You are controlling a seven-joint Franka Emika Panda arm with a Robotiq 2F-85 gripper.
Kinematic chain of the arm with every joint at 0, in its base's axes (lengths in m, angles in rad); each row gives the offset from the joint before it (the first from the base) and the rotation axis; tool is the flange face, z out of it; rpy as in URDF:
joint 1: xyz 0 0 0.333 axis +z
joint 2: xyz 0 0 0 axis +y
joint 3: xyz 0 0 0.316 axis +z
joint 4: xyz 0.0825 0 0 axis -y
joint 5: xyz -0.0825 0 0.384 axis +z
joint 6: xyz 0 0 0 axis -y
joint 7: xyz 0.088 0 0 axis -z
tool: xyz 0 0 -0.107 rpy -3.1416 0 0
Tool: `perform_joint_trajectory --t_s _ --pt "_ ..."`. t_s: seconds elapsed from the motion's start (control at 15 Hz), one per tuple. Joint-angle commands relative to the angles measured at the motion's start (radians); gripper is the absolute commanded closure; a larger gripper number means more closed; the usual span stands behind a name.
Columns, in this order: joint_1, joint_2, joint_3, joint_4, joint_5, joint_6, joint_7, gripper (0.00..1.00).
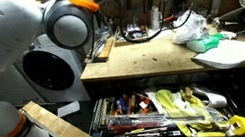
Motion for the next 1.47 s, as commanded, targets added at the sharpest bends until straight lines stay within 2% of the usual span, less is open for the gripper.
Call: perform_joint_trajectory --t_s 0.0,0.07,0.13,0.33,0.47,0.53,0.93,1.4 --pt "0.0 -0.021 0.003 -0.034 -0.003 0.014 -0.004 0.89" --pt "0.0 -0.021 0.003 -0.033 -0.003 0.014 -0.004 0.89" --pt "0.005 -0.022 -0.002 -0.033 -0.007 0.018 0.014 0.97" --pt "0.03 -0.01 -0.016 -0.059 -0.022 0.011 0.059 0.97" --pt "0.049 0.066 -0.03 0.035 -0.037 -0.043 0.12 0.97" --pt "0.052 0.079 -0.035 0.035 -0.038 -0.04 0.15 0.97" --pt "0.026 0.146 -0.029 0.028 -0.022 -0.069 0.246 0.97" --pt "0.045 0.177 -0.046 0.008 -0.046 -0.032 0.326 0.97"
